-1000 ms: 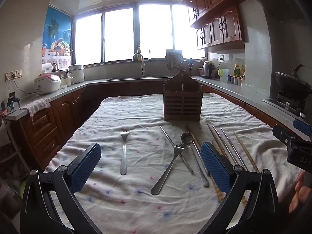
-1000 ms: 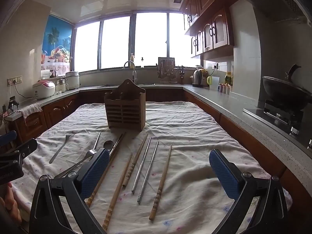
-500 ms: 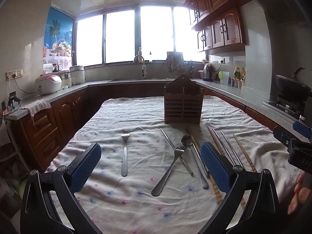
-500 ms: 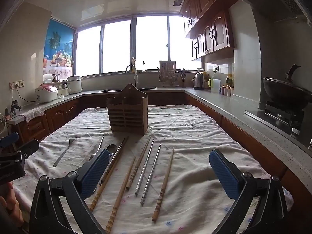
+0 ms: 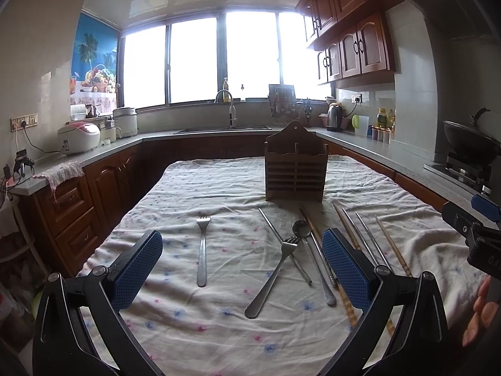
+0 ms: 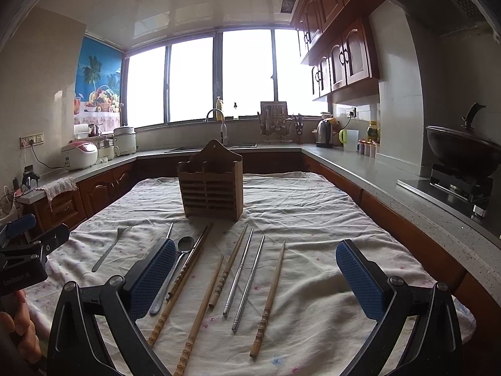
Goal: Organize utensils
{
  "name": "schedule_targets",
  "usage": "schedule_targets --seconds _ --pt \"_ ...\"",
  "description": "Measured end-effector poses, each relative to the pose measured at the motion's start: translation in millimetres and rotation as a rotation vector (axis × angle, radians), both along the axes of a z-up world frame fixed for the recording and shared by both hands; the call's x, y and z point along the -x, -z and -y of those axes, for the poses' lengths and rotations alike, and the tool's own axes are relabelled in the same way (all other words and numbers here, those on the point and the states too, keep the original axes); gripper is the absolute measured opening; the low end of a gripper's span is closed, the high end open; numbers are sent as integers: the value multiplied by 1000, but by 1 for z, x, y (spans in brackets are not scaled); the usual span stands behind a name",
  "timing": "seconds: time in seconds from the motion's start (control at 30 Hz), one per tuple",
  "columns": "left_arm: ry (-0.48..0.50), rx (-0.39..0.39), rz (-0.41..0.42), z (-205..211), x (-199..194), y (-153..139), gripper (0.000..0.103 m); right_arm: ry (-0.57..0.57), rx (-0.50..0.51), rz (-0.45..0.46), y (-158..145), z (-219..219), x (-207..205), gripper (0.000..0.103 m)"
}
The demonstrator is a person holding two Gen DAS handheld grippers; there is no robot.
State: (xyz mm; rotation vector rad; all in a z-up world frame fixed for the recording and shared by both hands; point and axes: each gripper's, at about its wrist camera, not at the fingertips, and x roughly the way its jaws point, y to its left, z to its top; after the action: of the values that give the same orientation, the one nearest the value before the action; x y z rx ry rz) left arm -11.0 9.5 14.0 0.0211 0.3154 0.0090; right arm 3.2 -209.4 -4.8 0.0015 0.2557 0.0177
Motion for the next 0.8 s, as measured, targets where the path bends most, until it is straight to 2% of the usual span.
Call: schedule_targets --seconds 0.8 --pt "-2 14 4 -4 -1 -1 103 -22 2 7 -5 -4 0 103"
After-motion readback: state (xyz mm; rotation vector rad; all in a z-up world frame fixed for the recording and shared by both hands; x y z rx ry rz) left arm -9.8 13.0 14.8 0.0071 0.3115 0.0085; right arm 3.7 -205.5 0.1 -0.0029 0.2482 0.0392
